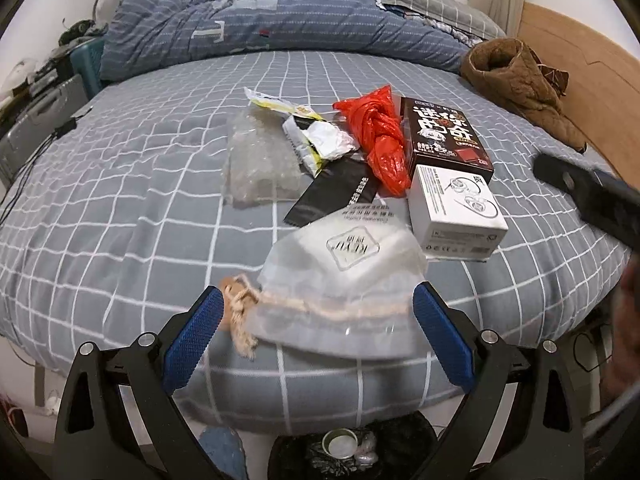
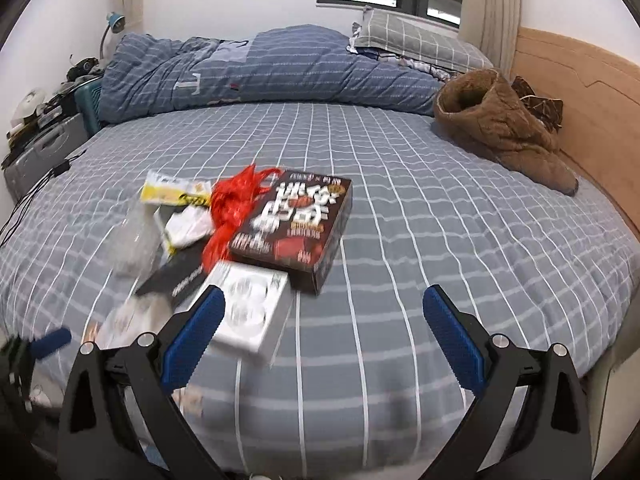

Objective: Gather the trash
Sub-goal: 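Grasp the chocolate snack box with the right tool while the left tool grasps the KEYU cotton pad bag, then lift the chocolate box and KEYU bag off the bed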

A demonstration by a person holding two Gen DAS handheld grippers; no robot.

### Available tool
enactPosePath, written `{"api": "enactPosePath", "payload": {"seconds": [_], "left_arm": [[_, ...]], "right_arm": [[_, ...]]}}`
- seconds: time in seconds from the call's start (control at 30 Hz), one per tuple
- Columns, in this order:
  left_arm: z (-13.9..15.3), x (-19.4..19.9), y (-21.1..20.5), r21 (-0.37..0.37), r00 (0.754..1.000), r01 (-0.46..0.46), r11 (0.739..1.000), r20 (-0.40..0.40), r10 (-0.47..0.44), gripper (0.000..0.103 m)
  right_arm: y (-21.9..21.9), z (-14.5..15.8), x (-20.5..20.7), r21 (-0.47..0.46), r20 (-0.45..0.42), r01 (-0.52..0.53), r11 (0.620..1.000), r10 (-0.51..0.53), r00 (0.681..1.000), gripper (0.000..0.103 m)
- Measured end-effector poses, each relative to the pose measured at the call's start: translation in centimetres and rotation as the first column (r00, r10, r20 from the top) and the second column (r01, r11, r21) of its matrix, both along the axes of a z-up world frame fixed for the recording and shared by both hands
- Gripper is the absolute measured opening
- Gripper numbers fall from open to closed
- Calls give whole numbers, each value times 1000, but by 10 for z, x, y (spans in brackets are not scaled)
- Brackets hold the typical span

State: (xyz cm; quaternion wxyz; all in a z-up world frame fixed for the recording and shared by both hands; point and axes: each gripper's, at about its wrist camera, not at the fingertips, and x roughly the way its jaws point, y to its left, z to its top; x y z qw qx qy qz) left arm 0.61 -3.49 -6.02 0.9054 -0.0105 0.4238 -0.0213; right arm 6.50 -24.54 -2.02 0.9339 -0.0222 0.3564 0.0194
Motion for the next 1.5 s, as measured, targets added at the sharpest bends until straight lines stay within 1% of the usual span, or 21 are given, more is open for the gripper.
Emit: {"api": "enactPosePath", "payload": {"seconds": [0.23,0.37,0.5,0.53,0.6,0.7,0.77,0.87,1.0,1.17,1.23,1.27,1.37,1.5], "left_arm": [[-5,25,-1,-2,1000,9,1000,-20,-9,87],[-10,32,0,-30,999,-2,1000,-42,0,81],[-14,36,-4,-33,999,-2,999,-53,0,76],[-15,36,-5,-33,999,-2,999,-54,0,74],[-17,36,-8,-29,998,3,1000,-57,-4,73],[-20,37,-11,-17,998,9,1000,-56,-9,72],[-21,37,-12,-22,998,9,1000,-57,-10,71],[-23,37,-14,-23,998,12,1000,-58,-13,67],[-25,38,-16,-26,998,19,999,-61,-21,62],[-27,39,-17,-30,997,30,999,-68,-31,56],[-28,38,-17,-28,997,34,999,-68,-35,53],[-28,38,-18,-28,997,35,999,-68,-37,52],[-28,37,-16,-34,997,36,999,-67,-38,50],[-26,36,-16,-41,997,34,999,-64,-36,47]], "right_arm": [[9,-10,67,12,-73,-9,1000,10,997,95],[15,-22,102,33,-138,-3,999,8,990,95],[20,-28,123,65,-178,5,998,7,984,95],[22,-30,127,63,-186,7,998,5,983,95],[28,-34,136,46,-201,7,999,2,980,95],[30,-44,144,40,-233,25,999,-15,972,95],[30,-49,148,30,-249,43,999,-34,968,95],[31,-53,149,43,-270,49,998,-36,962,95],[32,-56,148,49,-274,53,997,-38,961,95],[33,-51,149,51,-286,59,997,-42,957,95],[36,-53,149,38,-289,59,998,-45,956,95],[36,-56,150,31,-295,62,998,-50,954,95],[33,-62,152,49,-322,75,996,-56,945,95],[34,-61,151,49,-315,78,996,-59,947,93]]}}
